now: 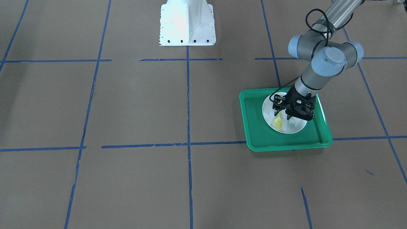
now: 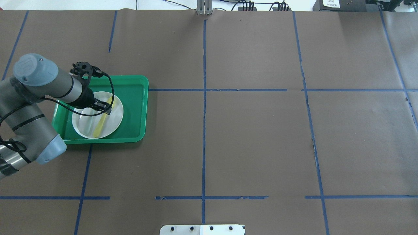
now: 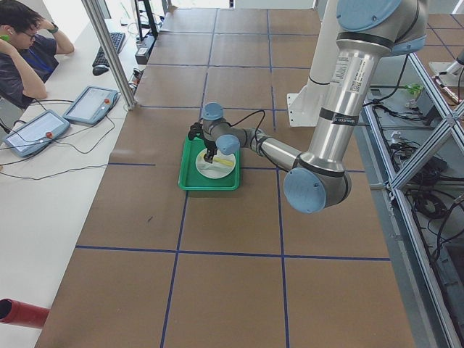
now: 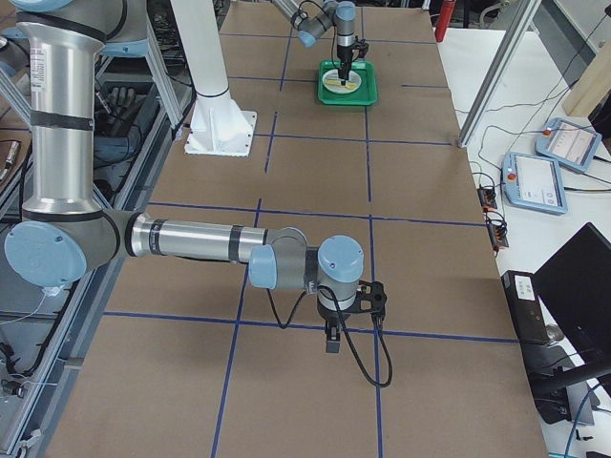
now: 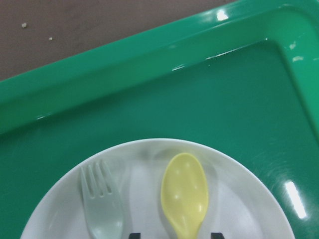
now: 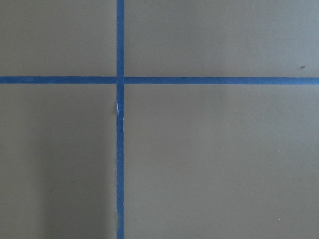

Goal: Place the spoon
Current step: 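Lower the left gripper and close it on the yellow spoon handle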

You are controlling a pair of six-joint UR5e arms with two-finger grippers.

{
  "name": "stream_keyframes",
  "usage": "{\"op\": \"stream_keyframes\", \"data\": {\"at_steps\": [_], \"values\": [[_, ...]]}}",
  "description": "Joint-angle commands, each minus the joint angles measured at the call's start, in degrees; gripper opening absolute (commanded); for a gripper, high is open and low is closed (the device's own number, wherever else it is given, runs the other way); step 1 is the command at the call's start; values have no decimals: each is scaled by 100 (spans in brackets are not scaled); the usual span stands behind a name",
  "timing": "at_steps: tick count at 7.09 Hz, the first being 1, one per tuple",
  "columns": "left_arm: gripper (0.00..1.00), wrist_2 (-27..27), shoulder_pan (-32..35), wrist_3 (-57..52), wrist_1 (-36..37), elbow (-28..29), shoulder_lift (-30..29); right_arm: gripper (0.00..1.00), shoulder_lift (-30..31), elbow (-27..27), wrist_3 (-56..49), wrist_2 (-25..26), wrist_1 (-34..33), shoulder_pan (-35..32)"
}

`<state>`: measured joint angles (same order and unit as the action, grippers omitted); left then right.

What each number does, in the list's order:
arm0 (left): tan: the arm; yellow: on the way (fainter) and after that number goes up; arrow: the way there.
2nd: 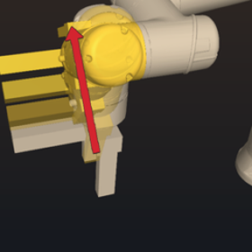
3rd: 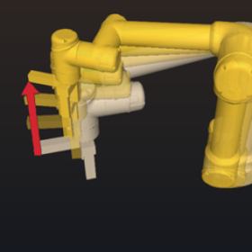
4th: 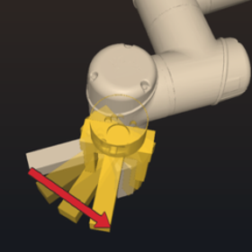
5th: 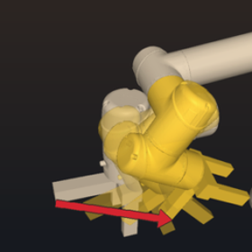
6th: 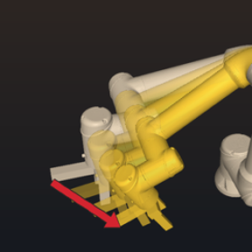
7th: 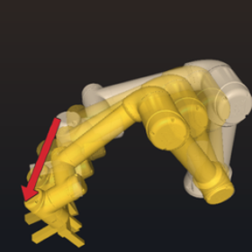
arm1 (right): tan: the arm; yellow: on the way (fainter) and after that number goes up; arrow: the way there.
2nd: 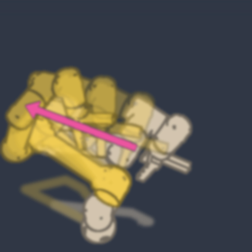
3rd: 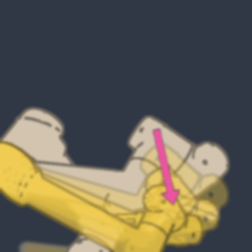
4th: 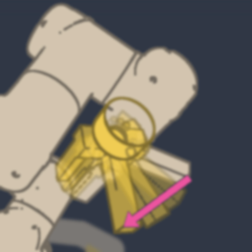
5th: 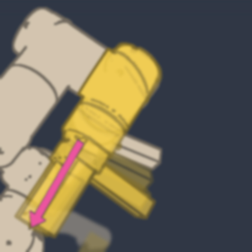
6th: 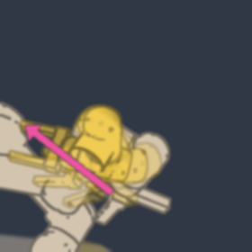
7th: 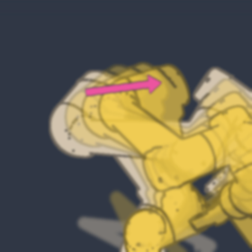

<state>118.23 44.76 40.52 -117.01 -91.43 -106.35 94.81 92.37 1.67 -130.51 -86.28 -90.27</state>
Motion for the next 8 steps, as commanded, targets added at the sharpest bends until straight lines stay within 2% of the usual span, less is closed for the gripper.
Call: {"op": "stream_keyframes", "data": {"at_steps": [1, 2, 6, 7, 8], "values": [[57, -10, -29, 26, 20, 3, 17, 100, 3, 0, 0, -1, -3, 0], [53, -1, -38, 61, 29, 3, 18, 100, 3, 0, 0, -1, -3, 0], [52, -10, -117, 140, 38, 3, 26, 100, 3, 0, 0, -1, 6, 0], [44, -10, -117, 140, 47, 3, 26, 100, -6, 0, 0, 8, 6, 0], [43, -10, -117, 140, 47, 3, 26, 100, -6, 0, 0, -1, 6, 0]]}}
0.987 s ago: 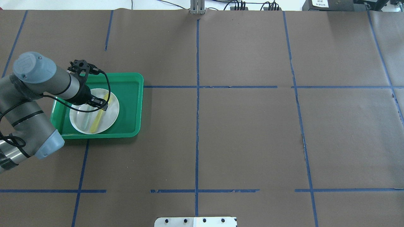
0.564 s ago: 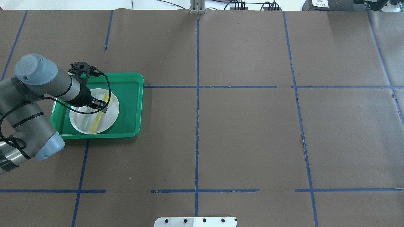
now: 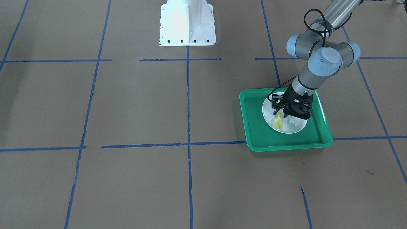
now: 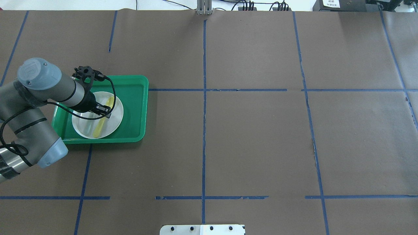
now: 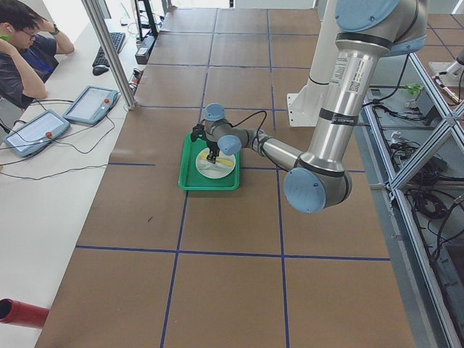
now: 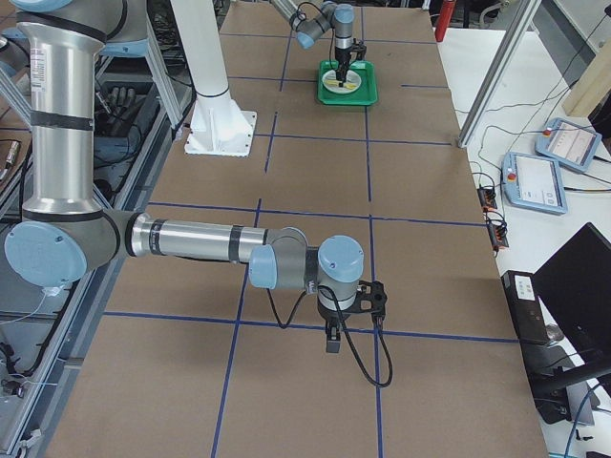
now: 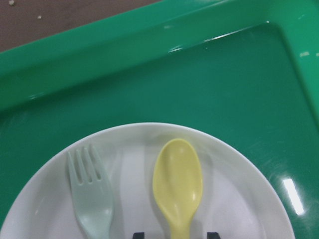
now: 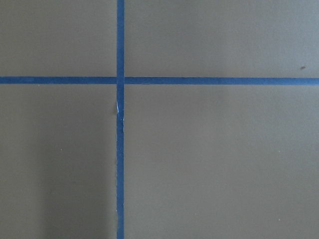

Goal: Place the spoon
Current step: 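Lower the left gripper and close it on the yellow spoon handle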

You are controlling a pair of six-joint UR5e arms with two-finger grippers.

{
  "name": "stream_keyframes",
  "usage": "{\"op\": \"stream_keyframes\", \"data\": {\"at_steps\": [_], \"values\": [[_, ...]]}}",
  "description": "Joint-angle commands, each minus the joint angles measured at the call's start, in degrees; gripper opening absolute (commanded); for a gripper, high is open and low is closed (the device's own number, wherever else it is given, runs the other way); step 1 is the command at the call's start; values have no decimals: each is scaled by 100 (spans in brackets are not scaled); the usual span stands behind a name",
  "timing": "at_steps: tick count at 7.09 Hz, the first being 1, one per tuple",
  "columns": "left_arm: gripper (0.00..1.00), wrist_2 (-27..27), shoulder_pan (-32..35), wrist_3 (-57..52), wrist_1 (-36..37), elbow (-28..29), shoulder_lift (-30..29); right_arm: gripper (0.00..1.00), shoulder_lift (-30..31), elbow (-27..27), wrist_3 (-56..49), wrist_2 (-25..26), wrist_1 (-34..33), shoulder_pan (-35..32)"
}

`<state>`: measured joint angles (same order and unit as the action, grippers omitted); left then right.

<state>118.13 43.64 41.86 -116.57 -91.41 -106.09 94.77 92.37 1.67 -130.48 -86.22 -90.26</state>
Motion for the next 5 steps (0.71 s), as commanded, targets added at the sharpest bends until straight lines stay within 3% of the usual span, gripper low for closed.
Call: {"op": "stream_keyframes", "data": {"at_steps": [1, 4, 5], "values": [[43, -1, -13, 6, 3, 0, 10, 100, -3, 0, 0, -4, 0, 0], [43, -1, -22, 120, 12, -9, 18, 100, 6, 0, 0, 5, 0, 0], [38, -1, -31, 129, 12, -9, 18, 100, -3, 0, 0, -4, 0, 0]]}}
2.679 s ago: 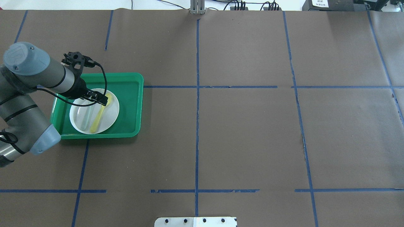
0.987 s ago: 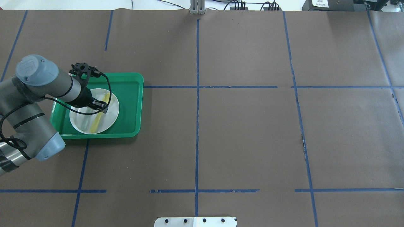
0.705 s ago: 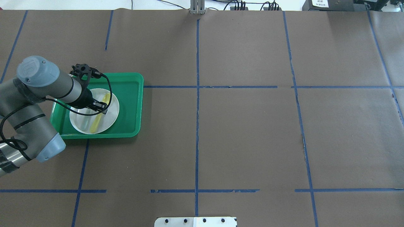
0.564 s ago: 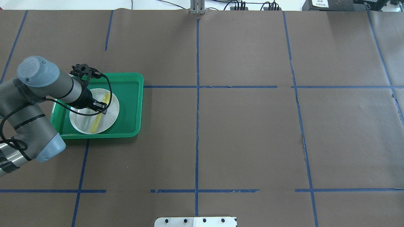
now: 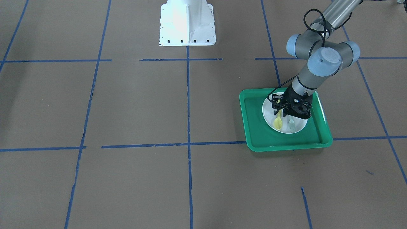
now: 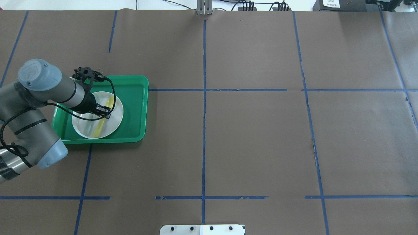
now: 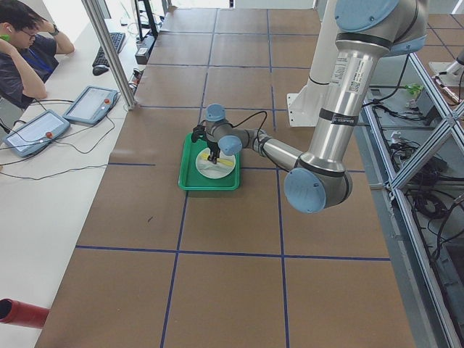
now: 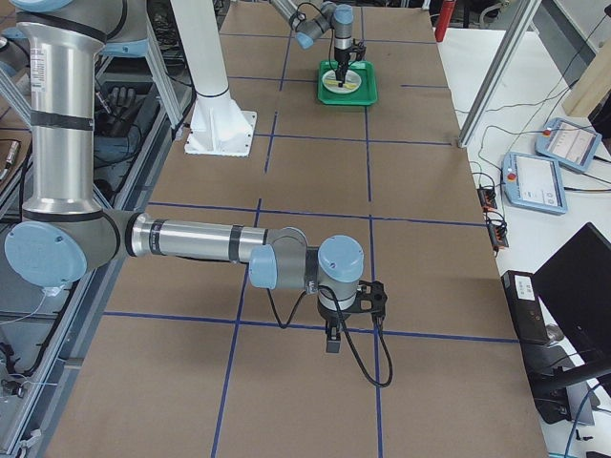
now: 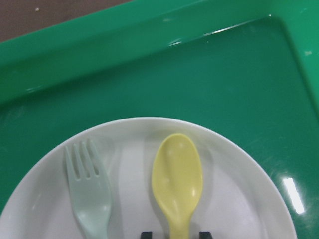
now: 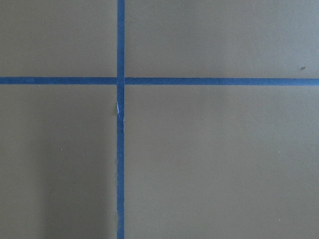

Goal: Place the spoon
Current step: 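Lower the left gripper and close it on the yellow spoon handle, then lift the yellow spoon off the plate and carry it beside the plate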

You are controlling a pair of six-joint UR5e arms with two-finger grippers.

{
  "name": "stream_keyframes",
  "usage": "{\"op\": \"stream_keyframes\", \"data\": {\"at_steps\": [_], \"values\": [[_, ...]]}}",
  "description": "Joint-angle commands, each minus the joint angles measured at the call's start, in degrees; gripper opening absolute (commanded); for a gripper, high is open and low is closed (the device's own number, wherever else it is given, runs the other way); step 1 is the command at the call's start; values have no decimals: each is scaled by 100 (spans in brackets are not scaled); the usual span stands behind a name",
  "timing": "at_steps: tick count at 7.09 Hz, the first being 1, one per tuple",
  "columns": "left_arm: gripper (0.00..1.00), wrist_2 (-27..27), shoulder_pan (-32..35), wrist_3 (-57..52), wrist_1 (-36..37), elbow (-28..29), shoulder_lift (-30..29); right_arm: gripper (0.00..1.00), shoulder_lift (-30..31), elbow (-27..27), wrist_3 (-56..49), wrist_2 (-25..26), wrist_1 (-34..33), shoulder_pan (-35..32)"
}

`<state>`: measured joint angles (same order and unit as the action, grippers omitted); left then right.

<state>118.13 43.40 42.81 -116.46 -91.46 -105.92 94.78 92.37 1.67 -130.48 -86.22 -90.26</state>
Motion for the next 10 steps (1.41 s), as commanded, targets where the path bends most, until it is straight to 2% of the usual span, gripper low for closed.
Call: {"op": "stream_keyframes", "data": {"at_steps": [1, 2, 3, 4, 5, 7, 8, 9, 10], "values": [[27, 0, -7, 34, 0, 5, 2, 100, 6, 0, 0, -4, 0, 0], [24, 0, -7, 104, 0, -3, 2, 100, -3, 0, 0, -4, -9, 0], [17, -9, -7, 191, 0, -4, 2, 100, 6, 0, 0, -4, 0, 0], [3, 0, -7, 210, 9, -38, 19, 100, 6, 0, 0, -4, 0, 0], [0, 0, 19, 236, 18, -56, 45, 100, -3, 0, 0, -4, -9, 0], [0, -9, 177, 585, 148, -135, 54, 100, -3, 0, 0, -4, 0, 0], [0, -18, 238, 831, 541, -309, -24, 100, 6, 0, 0, -4, 0, 0], [0, -26, 230, 1243, 876, -433, -216, 100, -3, 0, 0, -4, 0, 0], [0, -26, 187, 1577, 949, -304, -584, 100, -3, 0, 0, -4, -9, 0]]}}
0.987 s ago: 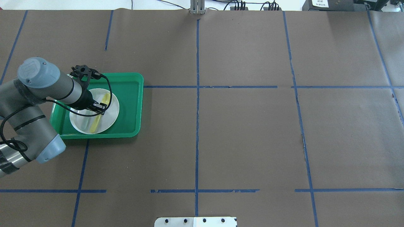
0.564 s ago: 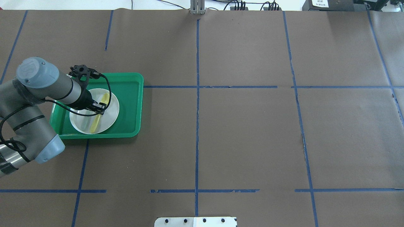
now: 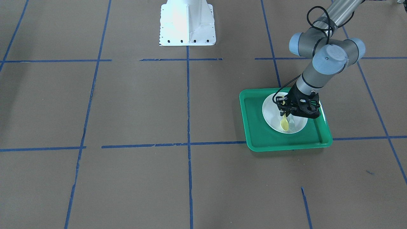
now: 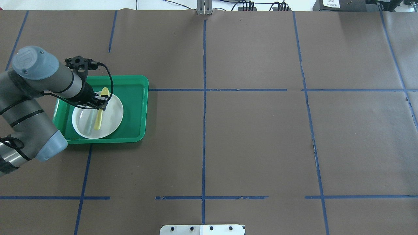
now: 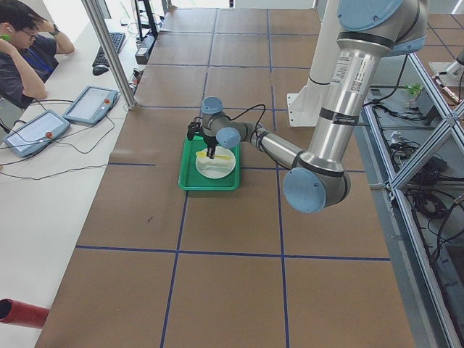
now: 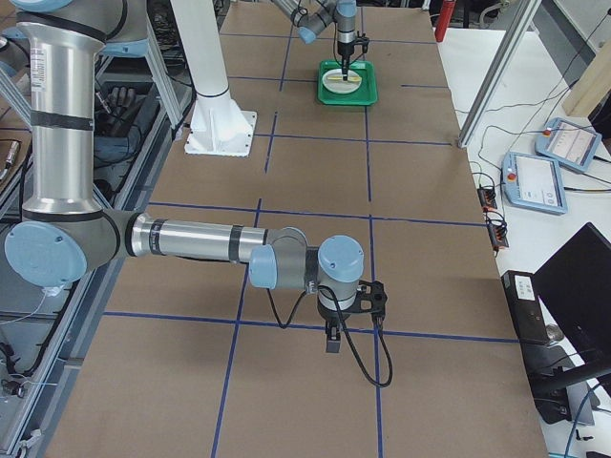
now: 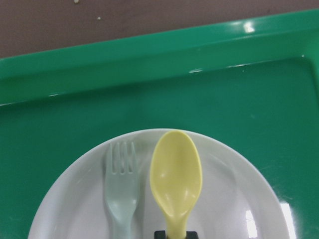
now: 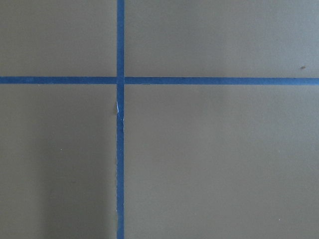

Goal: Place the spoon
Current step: 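Lift the yellow spoon off the plate and carry it beside the plate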

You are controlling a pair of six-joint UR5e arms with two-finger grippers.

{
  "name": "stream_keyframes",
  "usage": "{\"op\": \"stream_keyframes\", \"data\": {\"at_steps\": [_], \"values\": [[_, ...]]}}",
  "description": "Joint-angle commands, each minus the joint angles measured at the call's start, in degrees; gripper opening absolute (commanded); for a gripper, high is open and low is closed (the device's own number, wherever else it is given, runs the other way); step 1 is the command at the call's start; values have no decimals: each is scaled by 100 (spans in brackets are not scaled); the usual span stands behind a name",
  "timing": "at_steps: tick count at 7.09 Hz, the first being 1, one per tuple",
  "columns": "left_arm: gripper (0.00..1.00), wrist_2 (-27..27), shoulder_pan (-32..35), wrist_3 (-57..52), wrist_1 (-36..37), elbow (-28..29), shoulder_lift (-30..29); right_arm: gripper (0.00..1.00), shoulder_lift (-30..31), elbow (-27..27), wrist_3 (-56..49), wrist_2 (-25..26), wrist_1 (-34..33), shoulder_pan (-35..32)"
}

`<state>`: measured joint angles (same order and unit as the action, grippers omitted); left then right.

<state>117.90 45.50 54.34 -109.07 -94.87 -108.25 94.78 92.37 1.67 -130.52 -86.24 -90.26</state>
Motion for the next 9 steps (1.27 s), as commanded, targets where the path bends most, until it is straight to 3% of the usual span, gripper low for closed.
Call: {"op": "stream_keyframes", "data": {"at_steps": [1, 2, 6, 7, 8, 9], "values": [[0, -169, -180, 603, 211, 144, -511, 100, -3, 0, 0, 0, 2, 0], [0, -519, -364, 709, 211, 223, -634, 100, -3, -9, 0, 0, -7, 0], [7, -531, -612, 807, 211, 575, -882, 100, -3, 0, 0, 0, -7, 0], [30, -531, -638, 807, 211, 567, -873, 100, 6, 0, 0, 0, 2, 0], [41, -531, -639, 798, 211, 540, -882, 100, -3, 0, 0, 0, -7, 0], [45, -531, -630, 789, 211, 523, -873, 100, -3, 0, 0, 0, 2, 0]]}}
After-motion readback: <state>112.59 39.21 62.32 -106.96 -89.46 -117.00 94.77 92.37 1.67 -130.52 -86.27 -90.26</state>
